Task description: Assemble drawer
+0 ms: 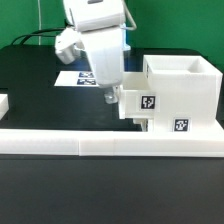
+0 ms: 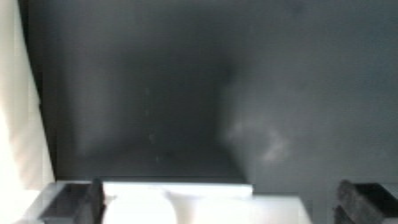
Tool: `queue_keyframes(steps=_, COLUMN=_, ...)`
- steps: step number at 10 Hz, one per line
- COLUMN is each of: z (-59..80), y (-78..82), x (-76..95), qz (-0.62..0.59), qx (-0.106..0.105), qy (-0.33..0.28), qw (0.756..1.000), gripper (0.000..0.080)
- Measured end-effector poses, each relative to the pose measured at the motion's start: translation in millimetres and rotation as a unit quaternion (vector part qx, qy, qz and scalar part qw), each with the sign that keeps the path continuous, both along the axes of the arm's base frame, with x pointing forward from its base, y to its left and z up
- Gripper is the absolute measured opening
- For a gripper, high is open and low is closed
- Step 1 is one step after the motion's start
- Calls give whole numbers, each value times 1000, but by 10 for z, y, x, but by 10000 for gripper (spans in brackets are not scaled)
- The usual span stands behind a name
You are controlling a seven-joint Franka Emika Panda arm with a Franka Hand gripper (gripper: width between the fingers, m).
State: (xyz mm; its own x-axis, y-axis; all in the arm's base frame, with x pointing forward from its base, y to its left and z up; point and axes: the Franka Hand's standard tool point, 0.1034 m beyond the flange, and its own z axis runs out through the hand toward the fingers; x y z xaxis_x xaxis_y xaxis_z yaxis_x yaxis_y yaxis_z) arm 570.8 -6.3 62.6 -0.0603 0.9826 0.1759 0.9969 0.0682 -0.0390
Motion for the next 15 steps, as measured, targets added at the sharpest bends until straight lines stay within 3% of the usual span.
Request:
queue_keyframes(steps=3, z=15, y=195, x=35, qz=-11, qx=1, qy=2, qw=1000, gripper=649)
queue_keyframes(steps=11, z=21, y=240, x=23, qz=3, qx=3, qy=13, qw=1000, gripper=649)
queue_keyframes(steps=13, z=45, y=429, x=15, qz=9, qx=8, qy=22, qw=1000, gripper=649)
queue_keyframes(steps=15, z=44, y=442, x=10, qz=2, qx=7, qy=26, qw=1000, gripper=649)
